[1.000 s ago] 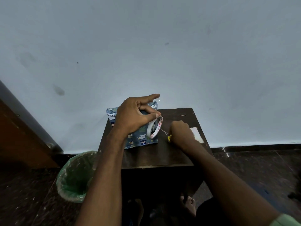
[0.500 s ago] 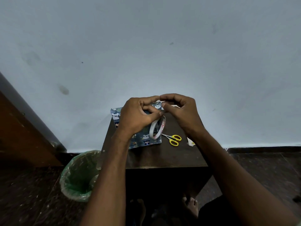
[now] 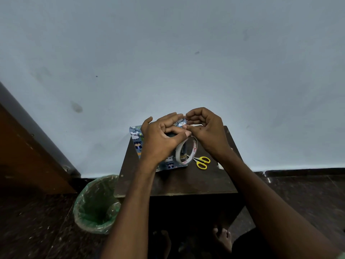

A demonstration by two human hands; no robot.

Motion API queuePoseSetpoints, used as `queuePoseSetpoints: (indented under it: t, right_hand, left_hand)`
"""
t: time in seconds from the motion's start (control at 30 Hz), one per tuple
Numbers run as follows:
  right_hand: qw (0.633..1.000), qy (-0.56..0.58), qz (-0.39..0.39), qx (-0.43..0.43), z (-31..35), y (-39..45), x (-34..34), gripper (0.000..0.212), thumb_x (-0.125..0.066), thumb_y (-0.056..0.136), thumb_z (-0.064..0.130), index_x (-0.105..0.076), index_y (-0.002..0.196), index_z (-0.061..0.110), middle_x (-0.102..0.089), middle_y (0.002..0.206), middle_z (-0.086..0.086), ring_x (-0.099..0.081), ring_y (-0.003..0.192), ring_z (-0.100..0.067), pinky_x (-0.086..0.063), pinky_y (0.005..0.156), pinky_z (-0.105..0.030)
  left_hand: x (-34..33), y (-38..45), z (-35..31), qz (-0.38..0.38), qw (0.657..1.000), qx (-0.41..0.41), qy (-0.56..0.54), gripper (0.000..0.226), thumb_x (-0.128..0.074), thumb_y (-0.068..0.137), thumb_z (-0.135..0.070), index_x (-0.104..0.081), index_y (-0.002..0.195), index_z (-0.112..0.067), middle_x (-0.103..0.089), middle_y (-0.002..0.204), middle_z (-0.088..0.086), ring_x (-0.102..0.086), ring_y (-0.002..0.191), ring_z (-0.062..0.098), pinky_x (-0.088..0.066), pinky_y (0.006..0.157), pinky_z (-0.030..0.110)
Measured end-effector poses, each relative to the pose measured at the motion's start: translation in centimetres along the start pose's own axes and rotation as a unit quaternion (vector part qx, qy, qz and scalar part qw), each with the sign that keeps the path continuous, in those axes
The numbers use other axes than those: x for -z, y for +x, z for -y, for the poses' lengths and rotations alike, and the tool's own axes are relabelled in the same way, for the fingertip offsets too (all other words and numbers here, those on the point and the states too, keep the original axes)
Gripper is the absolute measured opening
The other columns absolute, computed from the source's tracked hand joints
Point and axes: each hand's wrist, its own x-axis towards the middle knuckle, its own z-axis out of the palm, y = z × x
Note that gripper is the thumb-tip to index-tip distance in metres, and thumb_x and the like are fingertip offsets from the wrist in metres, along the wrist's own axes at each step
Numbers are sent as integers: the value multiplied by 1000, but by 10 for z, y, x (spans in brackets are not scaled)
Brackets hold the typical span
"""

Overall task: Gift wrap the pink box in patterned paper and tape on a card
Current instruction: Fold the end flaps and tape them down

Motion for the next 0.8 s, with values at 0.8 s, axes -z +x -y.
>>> queuePoseSetpoints:
  t: [0.8]
  right_hand:
    - [980,152,24,-125,6,4,-4,10,-70,93,5,-76,86,2,-74,91,-19,-71,83,-27,-57,74,-35]
  left_hand:
    - [1,1,-2,14,998,-22,-52,44,-78,84,-51,-72,126,-41,-80,90,-22,-60,135,5,-20,126,61]
